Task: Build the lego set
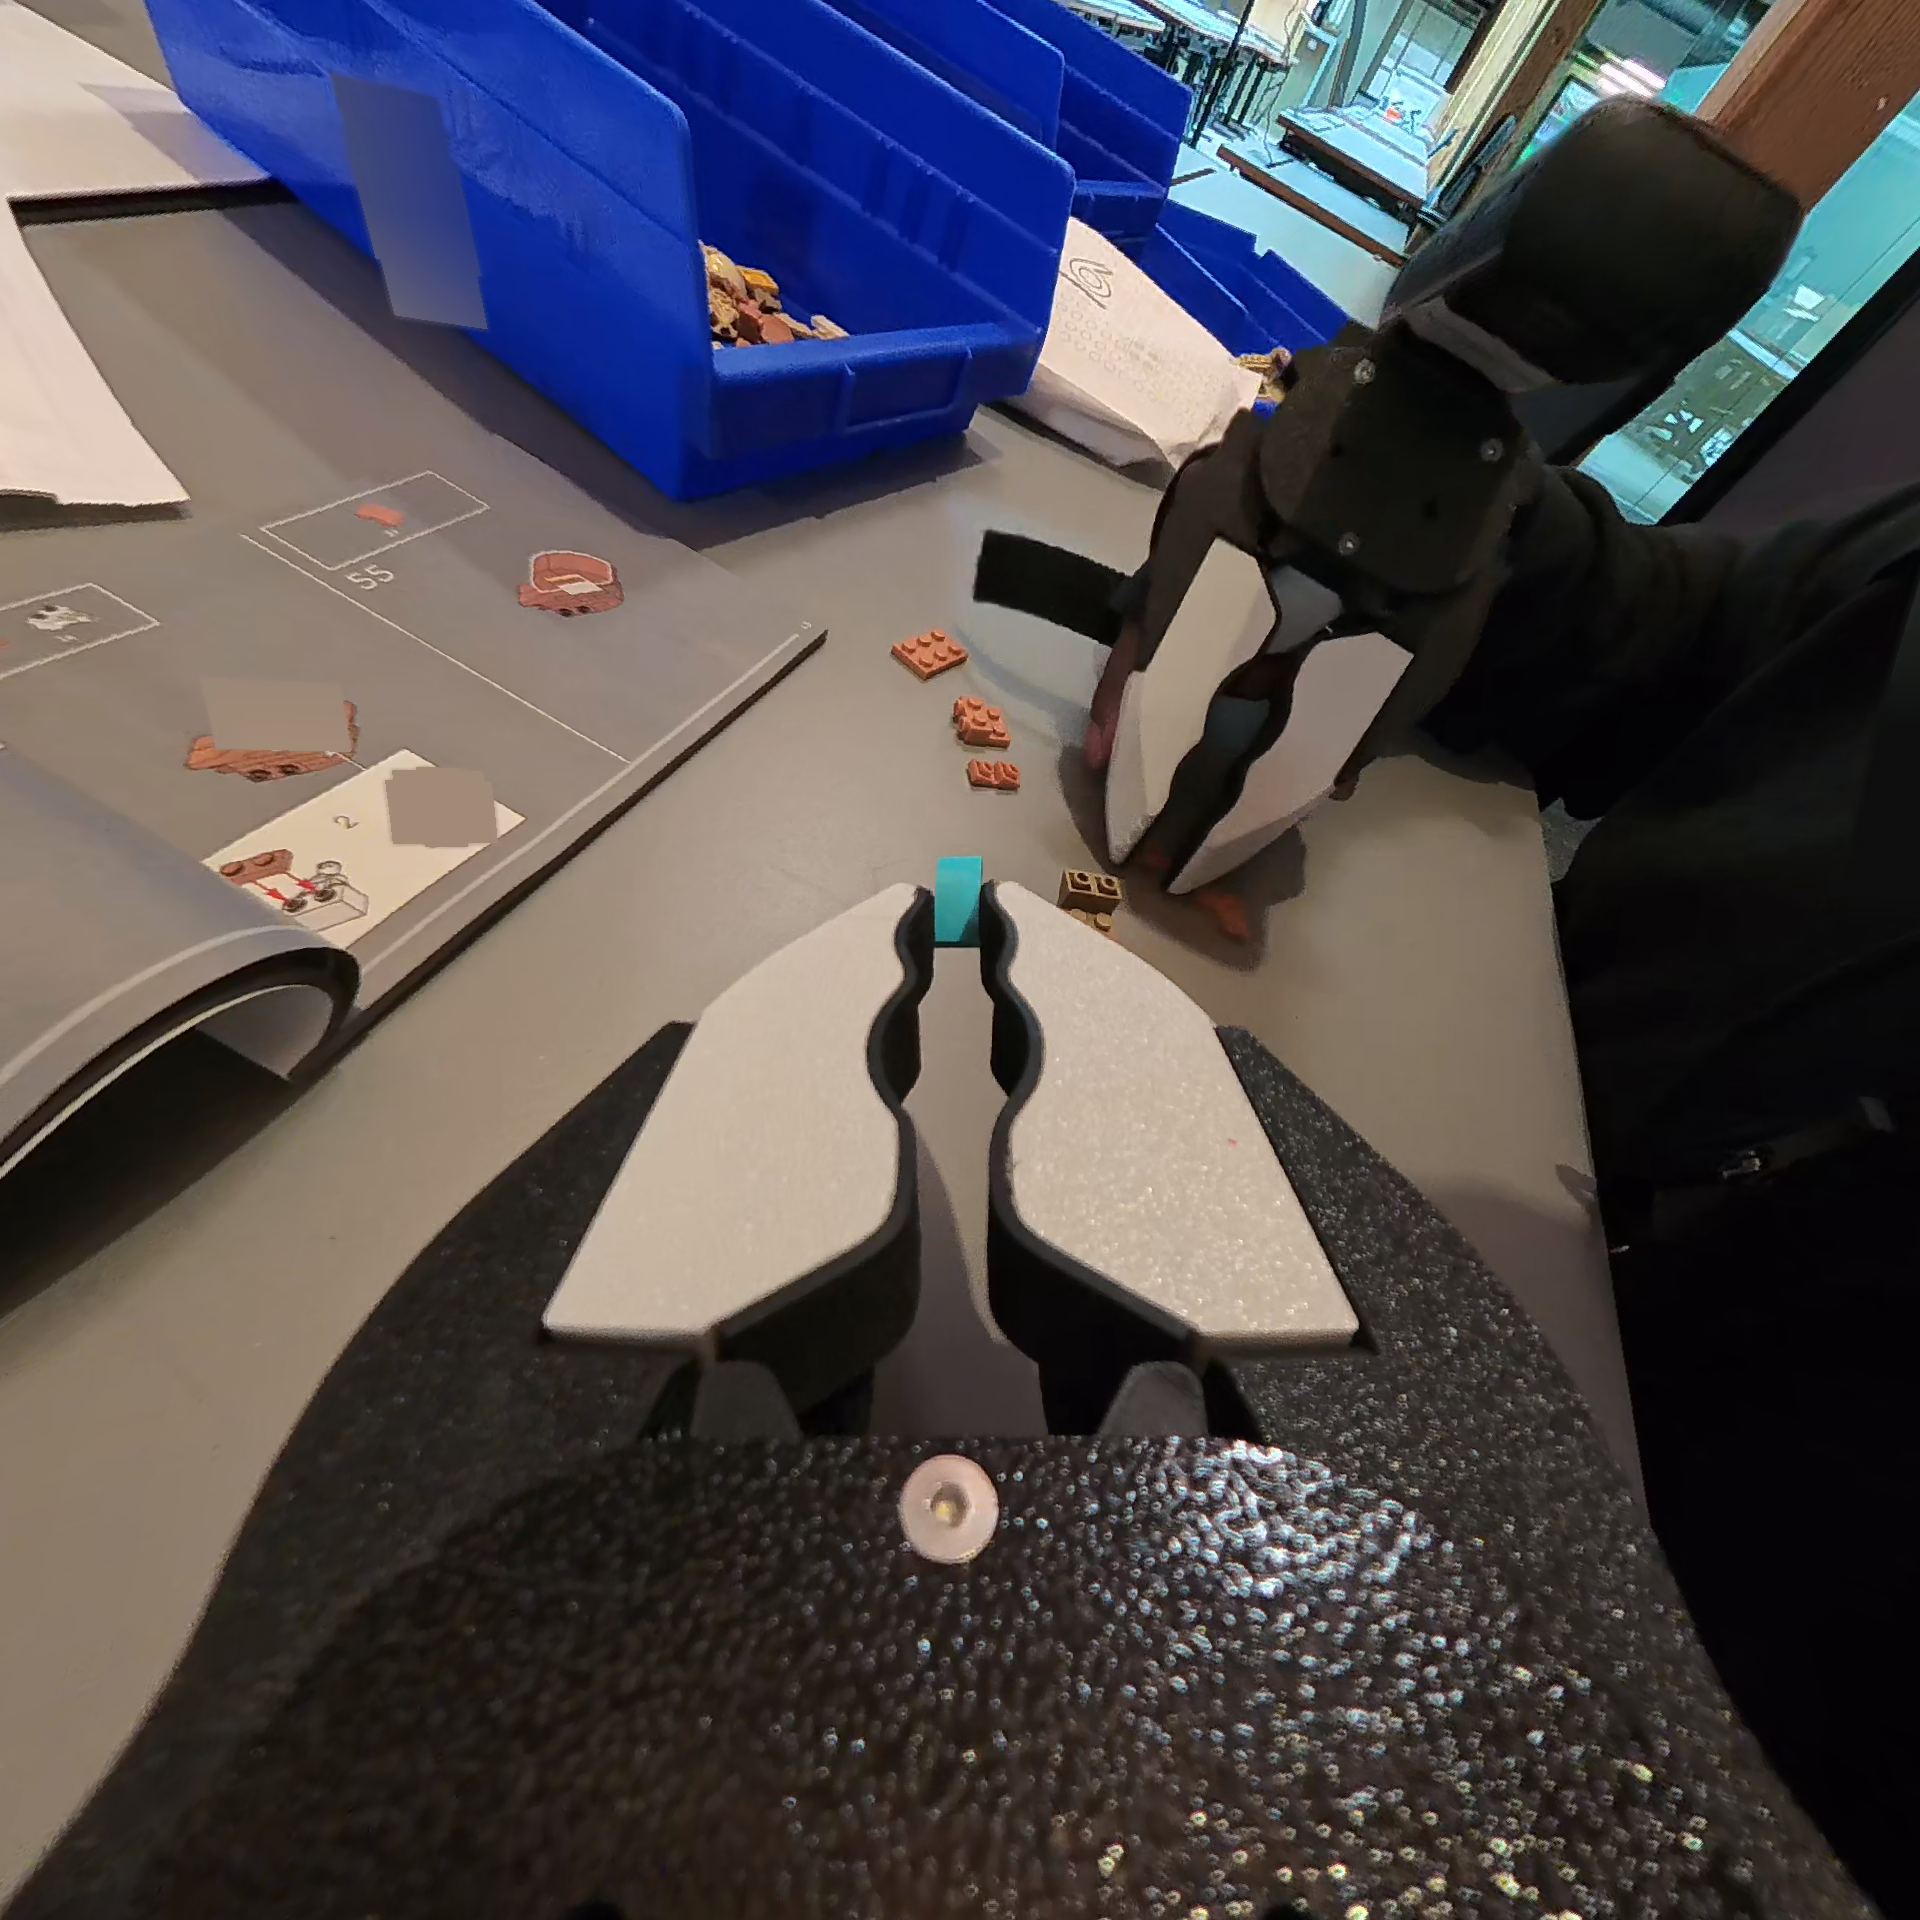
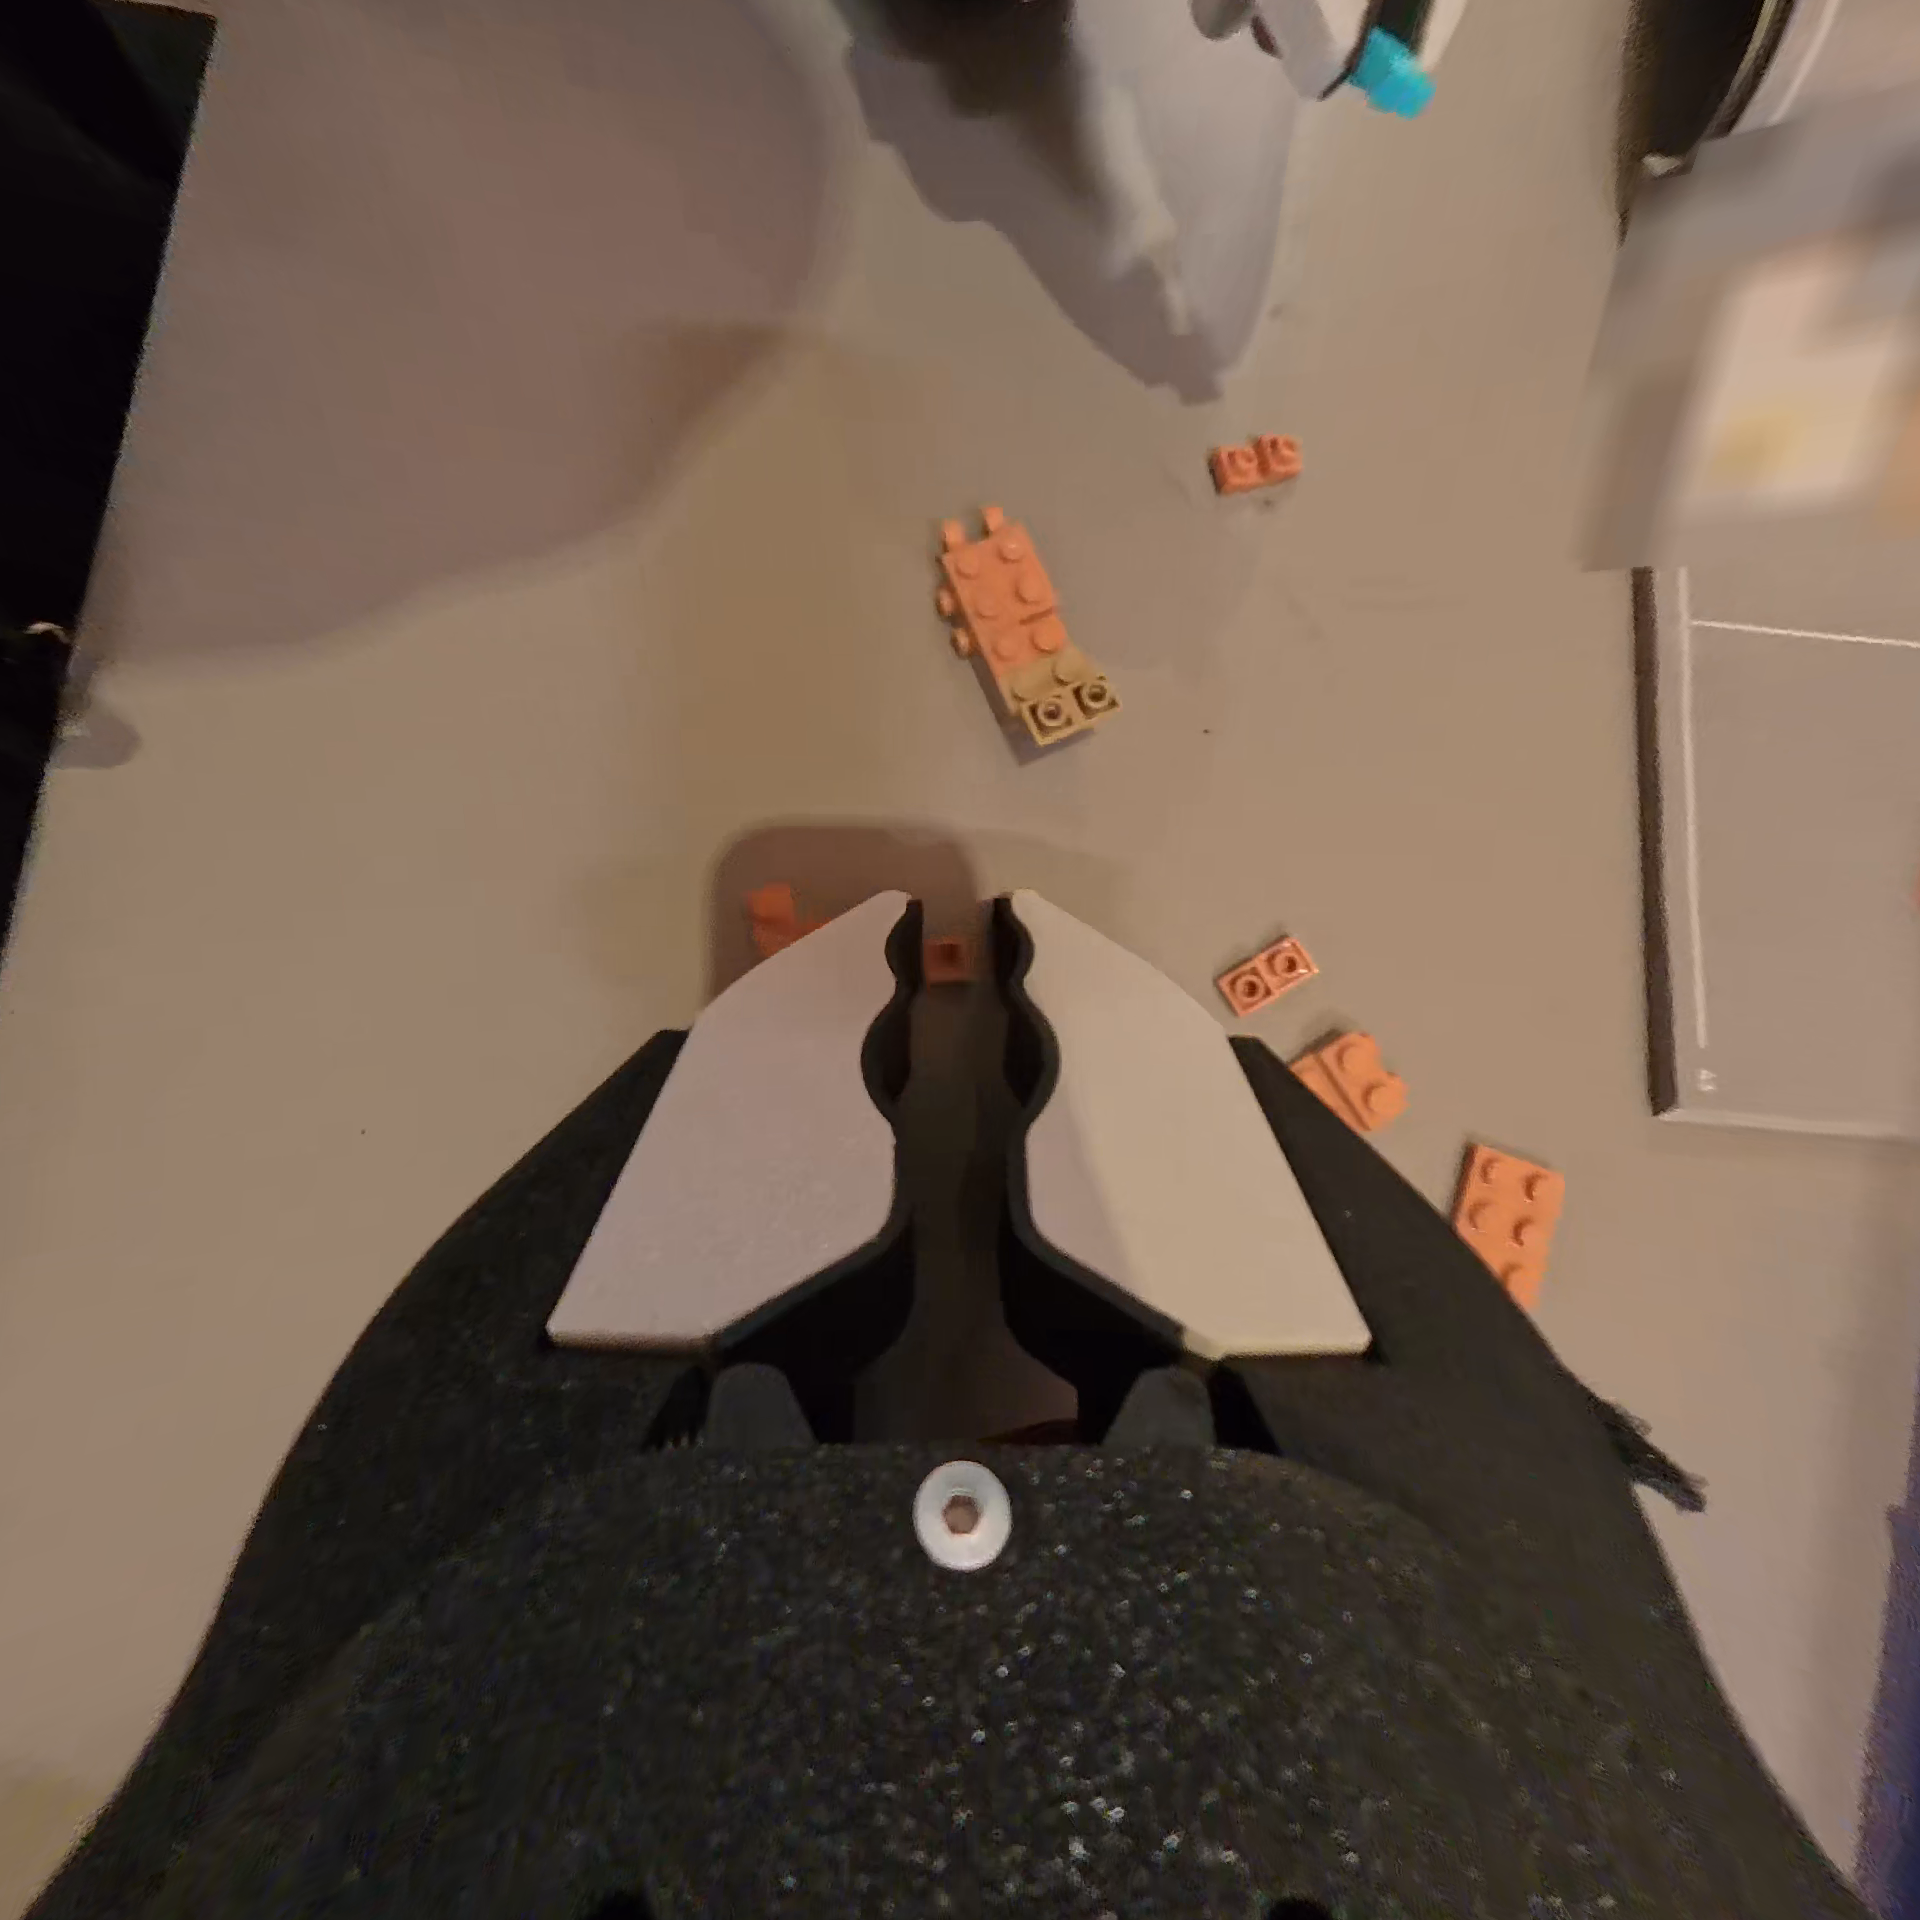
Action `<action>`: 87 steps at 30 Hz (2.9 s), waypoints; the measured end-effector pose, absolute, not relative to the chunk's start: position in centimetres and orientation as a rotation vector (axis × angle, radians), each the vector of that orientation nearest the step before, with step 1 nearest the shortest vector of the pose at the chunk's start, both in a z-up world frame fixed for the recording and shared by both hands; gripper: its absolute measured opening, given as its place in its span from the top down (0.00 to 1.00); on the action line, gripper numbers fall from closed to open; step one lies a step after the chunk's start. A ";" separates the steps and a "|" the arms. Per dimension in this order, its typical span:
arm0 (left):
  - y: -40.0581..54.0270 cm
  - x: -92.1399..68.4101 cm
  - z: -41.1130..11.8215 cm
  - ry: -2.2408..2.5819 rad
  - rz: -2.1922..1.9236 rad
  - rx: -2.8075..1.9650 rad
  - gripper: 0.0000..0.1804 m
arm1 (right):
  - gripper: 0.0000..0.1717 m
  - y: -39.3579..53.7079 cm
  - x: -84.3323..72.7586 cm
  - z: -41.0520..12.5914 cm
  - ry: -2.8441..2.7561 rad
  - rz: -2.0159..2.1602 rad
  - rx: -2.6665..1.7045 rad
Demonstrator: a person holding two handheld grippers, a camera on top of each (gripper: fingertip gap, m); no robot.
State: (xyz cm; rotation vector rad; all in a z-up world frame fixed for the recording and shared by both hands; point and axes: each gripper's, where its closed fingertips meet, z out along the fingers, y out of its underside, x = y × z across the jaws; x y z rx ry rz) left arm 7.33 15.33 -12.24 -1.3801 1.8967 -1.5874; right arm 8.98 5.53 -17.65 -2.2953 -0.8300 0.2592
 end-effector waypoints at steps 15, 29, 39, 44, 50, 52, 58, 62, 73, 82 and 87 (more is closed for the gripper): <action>15.2 7.3 -12.3 1.903 -1.584 -1.377 0.96 | 0.93 8.9 17.4 -17.1 -0.491 -0.266 -2.287; 15.2 7.3 -12.3 1.907 -1.579 -1.372 0.96 | 0.94 7.4 19.4 -17.4 -0.570 -0.379 -2.358; 15.1 7.2 -12.2 1.905 -1.574 -1.371 0.96 | 0.92 10.7 15.9 -16.1 -0.569 -0.261 -2.251; 15.4 7.1 -11.5 1.874 -1.574 -1.352 0.96 | 0.97 11.1 17.7 -17.5 -0.584 -0.427 -2.342; 16.4 7.1 -10.7 1.813 -1.572 -1.355 0.96 | 0.93 13.6 13.8 -15.4 -0.591 -0.208 -2.266; 16.8 7.2 -10.4 1.790 -1.567 -1.360 0.96 | 0.93 14.7 11.2 -14.8 -0.640 -0.095 -2.236; 18.0 7.2 -10.2 1.735 -1.549 -1.382 0.96 | 0.92 16.4 6.6 -15.6 -0.761 0.174 -2.285; 18.4 7.2 -10.2 1.718 -1.540 -1.396 0.96 | 0.93 16.5 6.9 -17.1 -0.780 0.138 -2.352; 17.9 7.3 -10.8 1.754 -1.526 -1.396 0.96 | 1.00 14.1 11.7 -17.8 -0.659 0.014 -2.447; 17.3 7.4 -11.7 1.811 -1.503 -1.398 0.96 | 0.98 11.3 15.6 -16.6 -0.535 -0.029 -2.389; 16.8 7.6 -12.4 1.857 -1.462 -1.392 0.96 | 0.96 12.7 11.0 -15.8 -0.698 0.065 -2.275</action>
